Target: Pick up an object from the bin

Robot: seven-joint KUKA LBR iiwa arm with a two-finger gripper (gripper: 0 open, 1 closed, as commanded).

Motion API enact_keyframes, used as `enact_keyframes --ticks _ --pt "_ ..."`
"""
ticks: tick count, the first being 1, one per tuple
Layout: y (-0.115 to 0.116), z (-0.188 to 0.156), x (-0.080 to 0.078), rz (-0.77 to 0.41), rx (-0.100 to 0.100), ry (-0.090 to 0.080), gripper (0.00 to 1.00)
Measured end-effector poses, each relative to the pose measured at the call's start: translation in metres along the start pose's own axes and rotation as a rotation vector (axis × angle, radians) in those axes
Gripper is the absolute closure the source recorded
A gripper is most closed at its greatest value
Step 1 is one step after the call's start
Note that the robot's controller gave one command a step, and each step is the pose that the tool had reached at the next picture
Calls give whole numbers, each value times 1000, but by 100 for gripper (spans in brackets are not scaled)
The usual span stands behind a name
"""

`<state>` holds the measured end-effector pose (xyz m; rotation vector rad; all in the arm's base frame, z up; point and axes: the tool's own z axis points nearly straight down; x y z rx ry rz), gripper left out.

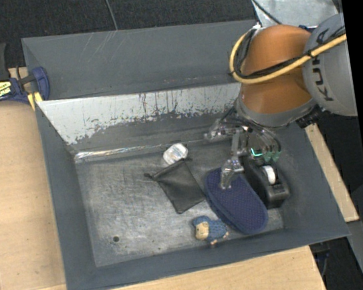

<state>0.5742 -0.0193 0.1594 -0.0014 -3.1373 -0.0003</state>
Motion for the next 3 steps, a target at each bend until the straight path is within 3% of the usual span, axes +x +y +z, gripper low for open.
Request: enact_keyframes --ticks 1,2,3 --pt "48 86 -32 455 -1 -9 0" --pt "106 58 -18 580 -4 -10 0" --pt "112 59 -7 895 -2 -2 0"
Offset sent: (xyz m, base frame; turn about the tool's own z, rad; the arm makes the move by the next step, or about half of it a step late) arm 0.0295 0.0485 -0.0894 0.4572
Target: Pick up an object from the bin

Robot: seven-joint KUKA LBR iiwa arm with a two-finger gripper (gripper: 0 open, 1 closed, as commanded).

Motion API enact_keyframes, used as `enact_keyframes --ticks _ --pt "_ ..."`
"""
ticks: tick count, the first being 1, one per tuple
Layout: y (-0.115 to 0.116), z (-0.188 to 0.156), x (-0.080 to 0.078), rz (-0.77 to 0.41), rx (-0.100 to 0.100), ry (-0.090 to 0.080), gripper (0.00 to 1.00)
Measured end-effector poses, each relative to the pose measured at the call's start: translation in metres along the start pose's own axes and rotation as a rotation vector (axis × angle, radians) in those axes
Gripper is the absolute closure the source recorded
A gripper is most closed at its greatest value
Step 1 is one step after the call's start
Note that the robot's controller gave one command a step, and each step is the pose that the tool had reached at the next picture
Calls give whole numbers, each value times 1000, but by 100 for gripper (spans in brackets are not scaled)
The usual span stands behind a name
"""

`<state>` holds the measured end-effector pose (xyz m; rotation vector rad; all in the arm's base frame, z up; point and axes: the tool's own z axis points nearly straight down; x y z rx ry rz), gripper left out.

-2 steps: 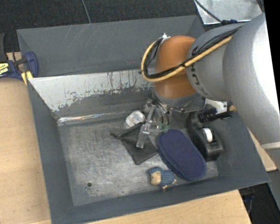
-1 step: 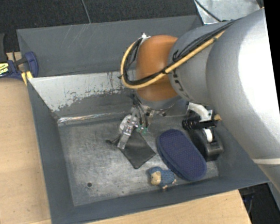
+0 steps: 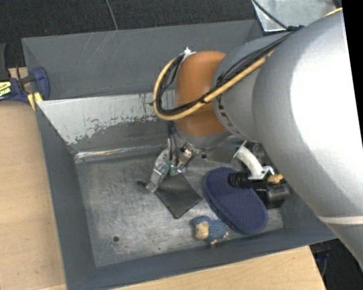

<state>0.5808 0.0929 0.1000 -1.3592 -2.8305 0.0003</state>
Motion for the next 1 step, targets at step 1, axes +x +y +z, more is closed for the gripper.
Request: enact_keyframes --ticks 1 --pt "-4 26 -16 98 -3 3 0"
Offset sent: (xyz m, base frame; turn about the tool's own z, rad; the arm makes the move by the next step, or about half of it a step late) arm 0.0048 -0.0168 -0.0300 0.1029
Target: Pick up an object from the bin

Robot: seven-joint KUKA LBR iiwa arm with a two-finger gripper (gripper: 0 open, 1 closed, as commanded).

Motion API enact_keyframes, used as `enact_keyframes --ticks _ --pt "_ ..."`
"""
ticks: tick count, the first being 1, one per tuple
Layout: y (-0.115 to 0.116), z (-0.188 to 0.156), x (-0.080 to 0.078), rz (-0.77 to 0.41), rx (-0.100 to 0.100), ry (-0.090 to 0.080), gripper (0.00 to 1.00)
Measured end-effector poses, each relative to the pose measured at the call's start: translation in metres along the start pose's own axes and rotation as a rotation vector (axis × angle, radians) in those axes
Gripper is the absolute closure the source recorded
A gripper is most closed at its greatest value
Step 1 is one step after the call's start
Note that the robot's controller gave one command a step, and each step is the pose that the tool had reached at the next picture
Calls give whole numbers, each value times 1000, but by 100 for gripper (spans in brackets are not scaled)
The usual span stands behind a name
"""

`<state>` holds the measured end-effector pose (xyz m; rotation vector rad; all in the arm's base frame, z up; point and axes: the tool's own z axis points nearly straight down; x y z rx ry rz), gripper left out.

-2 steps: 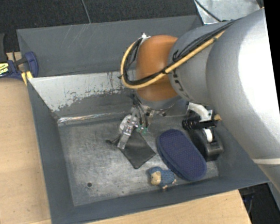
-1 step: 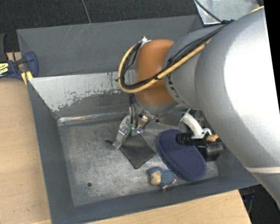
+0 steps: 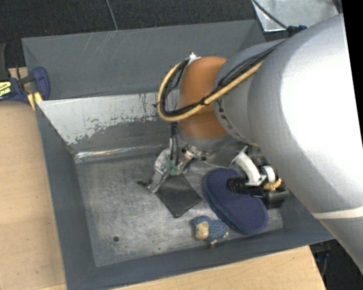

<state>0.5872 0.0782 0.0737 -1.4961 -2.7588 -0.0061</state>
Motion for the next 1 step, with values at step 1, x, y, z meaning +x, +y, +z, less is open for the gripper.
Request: enact_keyframes --ticks 1 --pt "6 -1 19 240 -5 -9 0"
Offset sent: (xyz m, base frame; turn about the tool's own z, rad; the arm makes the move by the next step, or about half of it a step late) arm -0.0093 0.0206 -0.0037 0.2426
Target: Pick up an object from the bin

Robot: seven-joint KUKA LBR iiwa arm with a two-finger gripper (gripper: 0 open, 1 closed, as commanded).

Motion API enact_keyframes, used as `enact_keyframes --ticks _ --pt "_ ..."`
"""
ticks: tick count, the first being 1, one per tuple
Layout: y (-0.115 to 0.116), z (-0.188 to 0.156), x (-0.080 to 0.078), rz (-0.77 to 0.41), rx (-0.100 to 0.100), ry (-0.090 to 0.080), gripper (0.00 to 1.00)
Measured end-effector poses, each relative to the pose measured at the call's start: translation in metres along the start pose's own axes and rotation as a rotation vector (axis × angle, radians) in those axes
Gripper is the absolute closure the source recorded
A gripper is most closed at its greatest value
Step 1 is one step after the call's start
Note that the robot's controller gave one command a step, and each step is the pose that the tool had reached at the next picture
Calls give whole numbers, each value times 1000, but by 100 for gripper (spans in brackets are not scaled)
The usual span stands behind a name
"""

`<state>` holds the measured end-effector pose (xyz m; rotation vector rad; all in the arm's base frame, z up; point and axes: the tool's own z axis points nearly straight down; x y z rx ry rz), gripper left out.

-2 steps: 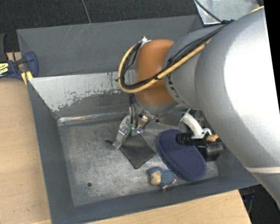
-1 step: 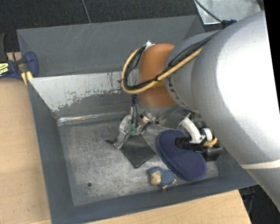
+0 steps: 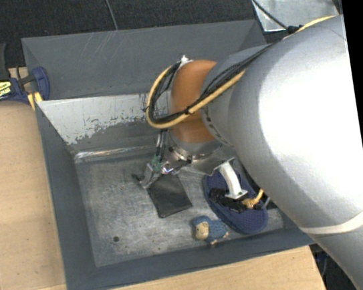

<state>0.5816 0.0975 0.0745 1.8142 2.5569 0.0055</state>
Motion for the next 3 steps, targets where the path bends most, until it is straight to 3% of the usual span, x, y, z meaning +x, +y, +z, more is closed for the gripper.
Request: enact_keyframes --ticks 1,2,3 --pt "2 -3 -2 1 -6 -4 100" --pt "4 -112 -4 -2 -2 1 100" --pt "5 -115 -5 -6 4 1 100"
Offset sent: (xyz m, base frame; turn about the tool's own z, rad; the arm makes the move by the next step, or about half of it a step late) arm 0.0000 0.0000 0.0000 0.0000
